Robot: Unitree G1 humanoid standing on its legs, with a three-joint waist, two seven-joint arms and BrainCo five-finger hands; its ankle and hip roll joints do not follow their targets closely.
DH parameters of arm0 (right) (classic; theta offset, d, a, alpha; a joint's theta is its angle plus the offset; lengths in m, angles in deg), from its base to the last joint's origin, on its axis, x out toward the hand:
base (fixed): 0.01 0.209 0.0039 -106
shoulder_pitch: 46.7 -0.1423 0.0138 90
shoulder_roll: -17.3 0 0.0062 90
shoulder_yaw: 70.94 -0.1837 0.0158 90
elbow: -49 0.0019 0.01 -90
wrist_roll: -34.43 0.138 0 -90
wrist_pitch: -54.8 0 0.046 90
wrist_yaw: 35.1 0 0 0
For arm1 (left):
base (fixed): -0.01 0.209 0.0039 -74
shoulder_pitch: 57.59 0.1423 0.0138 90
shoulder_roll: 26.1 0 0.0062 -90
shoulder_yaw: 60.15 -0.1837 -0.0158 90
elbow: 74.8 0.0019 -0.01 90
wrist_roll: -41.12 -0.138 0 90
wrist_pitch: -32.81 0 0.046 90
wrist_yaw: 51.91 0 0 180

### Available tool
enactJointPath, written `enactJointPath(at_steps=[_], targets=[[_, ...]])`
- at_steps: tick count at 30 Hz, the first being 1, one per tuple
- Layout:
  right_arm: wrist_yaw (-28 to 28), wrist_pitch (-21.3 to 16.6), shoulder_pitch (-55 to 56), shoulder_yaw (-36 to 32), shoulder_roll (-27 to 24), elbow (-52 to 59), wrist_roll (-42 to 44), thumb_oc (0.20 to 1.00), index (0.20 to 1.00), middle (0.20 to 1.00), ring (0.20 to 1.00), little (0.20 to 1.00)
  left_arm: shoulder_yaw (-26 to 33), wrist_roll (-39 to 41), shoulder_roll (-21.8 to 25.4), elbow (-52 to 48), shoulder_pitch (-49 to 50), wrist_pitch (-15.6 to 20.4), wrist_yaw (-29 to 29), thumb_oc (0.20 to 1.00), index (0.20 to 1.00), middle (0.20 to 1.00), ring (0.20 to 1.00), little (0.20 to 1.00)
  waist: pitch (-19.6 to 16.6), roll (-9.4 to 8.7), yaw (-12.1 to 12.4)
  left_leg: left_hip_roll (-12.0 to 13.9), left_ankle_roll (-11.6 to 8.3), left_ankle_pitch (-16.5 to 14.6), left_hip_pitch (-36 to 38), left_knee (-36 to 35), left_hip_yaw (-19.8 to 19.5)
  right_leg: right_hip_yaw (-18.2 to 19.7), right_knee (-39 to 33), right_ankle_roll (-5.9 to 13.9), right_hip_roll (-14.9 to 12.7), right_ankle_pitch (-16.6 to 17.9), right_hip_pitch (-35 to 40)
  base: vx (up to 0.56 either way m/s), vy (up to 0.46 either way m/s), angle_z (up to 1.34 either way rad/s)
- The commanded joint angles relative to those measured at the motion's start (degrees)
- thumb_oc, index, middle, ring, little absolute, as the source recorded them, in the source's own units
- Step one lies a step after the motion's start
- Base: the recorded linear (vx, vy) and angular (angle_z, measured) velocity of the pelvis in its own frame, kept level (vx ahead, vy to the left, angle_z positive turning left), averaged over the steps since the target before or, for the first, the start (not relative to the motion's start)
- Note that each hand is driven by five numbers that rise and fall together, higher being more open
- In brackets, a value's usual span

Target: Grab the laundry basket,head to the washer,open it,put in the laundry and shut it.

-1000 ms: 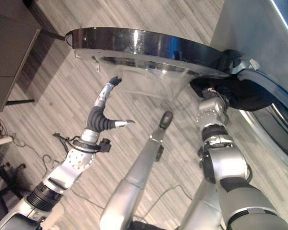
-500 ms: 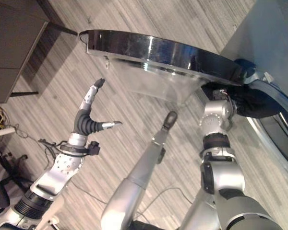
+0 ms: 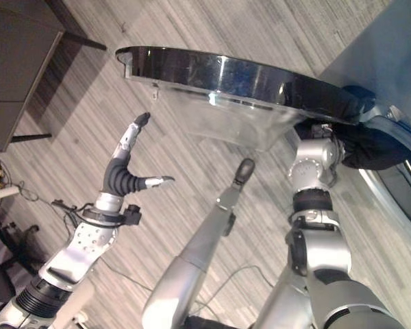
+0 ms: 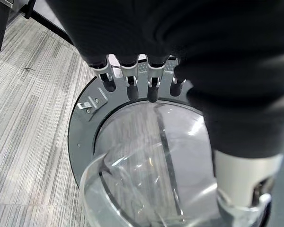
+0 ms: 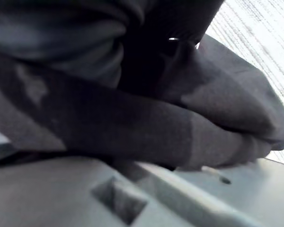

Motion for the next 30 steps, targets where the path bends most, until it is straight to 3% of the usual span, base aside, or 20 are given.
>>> enactJointPath(at_steps=[1,2,8,10,13,16,18,19,23,27,28,29,30], targets=[[0.5,-15.4,1.9,-7.5,-30.1,13.4,-20.1,0.200,0.200,0.200,0.200,0.200,3.3,0.4,-4.3,-1.7,-0.5,2.5,-0.4,1.000,1.000,1.000,1.000,1.000,-1.8,3.50,-6.1,5.5,-0.05,-6.5,7.3,-5.7,2.4,-2.4,0.4,-5.69,7.2,-5.1,7.6,-0.01,-0.009,-0.14],[-0.2,-12.8,8.7,-8.1,-25.0,15.0,-24.0,0.200,0.200,0.200,0.200,0.200,3.9,0.1,-5.2,-1.2,-1.3,2.1,-1.0,1.000,1.000,1.000,1.000,1.000,-0.9,2.48,-7.1,6.0,0.14,-6.3,8.6,-6.5,2.6,-2.5,-1.2,-5.56,7.7,-4.4,8.8,0.00,0.005,-0.13],[5.1,0.9,26.7,-2.0,-12.3,10.4,-30.7,0.200,0.200,0.200,0.200,0.200,5.3,-2.7,-6.3,0.1,-1.2,0.8,-1.8,1.000,1.000,1.000,1.000,1.000,-0.8,-0.08,-8.9,7.7,0.30,-4.9,12.0,-10.7,2.6,-3.7,-7.6,-5.21,8.5,-1.4,12.5,0.01,0.026,-0.40],[5.9,1.5,28.5,-1.6,-9.4,8.0,-30.6,0.200,0.200,0.200,0.200,0.200,5.6,-2.9,-6.5,-0.1,-0.8,1.1,-1.8,1.000,1.000,1.000,1.000,1.000,-0.8,-0.08,-9.0,7.7,0.30,-4.5,12.3,-11.5,2.6,-4.1,-8.8,-5.17,8.5,-1.0,13.0,0.03,0.007,-0.15],[7.5,-0.8,28.3,-2.9,-7.1,5.8,-26.3,0.200,0.200,0.200,0.200,0.200,6.9,-2.5,-6.0,-0.4,0.6,1.9,-2.3,1.000,1.000,1.000,1.000,1.000,-0.8,-0.20,-9.3,8.0,0.25,-3.9,13.0,-12.8,2.7,-4.1,-10.3,-4.99,8.7,-0.1,13.5,0.01,0.008,-0.02],[7.4,-1.9,26.2,-3.0,-8.4,5.3,-25.7,0.200,0.200,0.200,0.200,0.200,7.6,-1.8,-5.5,-0.3,1.0,2.1,-2.3,1.000,1.000,1.000,1.000,1.000,-0.8,-0.36,-9.0,8.3,0.28,-3.4,13.5,-14.0,3.1,-3.9,-11.4,-4.83,8.9,0.6,13.7,0.00,0.017,-0.05],[4.9,-2.3,14.4,-1.5,-15.2,0.6,-25.5,0.200,0.200,0.200,0.200,0.200,7.3,-1.6,-4.3,-0.3,0.0,2.5,-2.9,1.000,1.000,1.000,1.000,1.000,-0.8,0.59,-6.8,8.3,0.18,-2.6,14.0,-14.9,3.3,-3.5,-11.9,-4.67,9.0,1.0,13.7,-0.03,0.002,-0.11],[5.1,-2.5,13.1,-1.0,-16.0,-0.7,-25.2,0.200,0.200,0.200,0.200,0.200,7.4,-1.6,-4.6,-0.1,-0.4,2.5,-2.9,1.000,1.000,1.000,1.000,1.000,-0.8,0.85,-6.9,8.3,0.18,-2.6,13.8,-15.0,3.3,-3.5,-11.9,-4.67,9.0,1.0,13.4,-0.04,-0.018,-0.03],[4.0,-3.1,-6.7,1.4,-26.3,-12.7,-16.0,0.200,0.200,0.200,0.200,0.200,5.5,0.5,-3.5,-0.6,-2.2,2.6,-2.1,1.000,1.000,1.000,1.000,1.000,-1.1,2.98,-4.1,7.7,-0.47,-1.8,14.0,-15.5,3.3,-3.6,-11.7,-4.82,8.4,0.3,13.6,-0.04,0.001,0.05],[3.4,-5.9,-15.8,4.2,-34.8,-11.0,-12.6,0.200,0.200,0.200,0.200,0.200,4.2,2.0,-3.9,-1.9,-2.1,2.4,-0.8,1.000,1.000,1.000,1.000,1.000,-2.3,4.43,-2.4,7.4,-0.84,-0.9,13.7,-16.4,3.1,-3.6,-11.6,-4.55,7.9,0.3,13.1,-0.01,0.012,0.03],[3.1,-5.6,-16.3,5.3,-36.2,-9.7,-13.9,0.294,0.294,0.294,0.294,0.294,3.7,2.2,-4.1,-1.7,-2.1,2.5,-0.5,1.000,1.000,1.000,1.000,1.000,-2.6,4.42,-2.2,7.4,-0.97,-0.8,13.7,-16.5,3.0,-3.8,-11.6,-4.53,7.8,0.3,13.2,0.00,-0.010,0.04],[3.5,-4.1,-16.2,8.0,-37.6,-9.2,-16.5,1.000,1.000,1.000,1.000,1.000,3.2,2.3,-3.9,-1.0,-2.1,2.6,-0.2,1.000,1.000,1.000,1.000,1.000,-2.9,3.78,-1.8,7.5,-1.08,-0.6,13.8,-16.5,2.9,-4.0,-11.7,-4.53,7.8,0.3,13.5,0.01,-0.010,0.06],[3.9,-0.5,-16.3,11.9,-38.7,-8.8,-21.0,1.000,1.000,1.000,1.000,1.000,2.5,2.5,-4.3,-0.2,-2.1,2.9,-0.1,1.000,1.000,1.000,1.000,1.000,-3.1,3.54,-1.7,7.7,-1.14,-0.6,14.1,-16.6,3.0,-4.0,-11.9,-4.53,7.8,0.4,13.8,0.00,-0.005,0.09]])
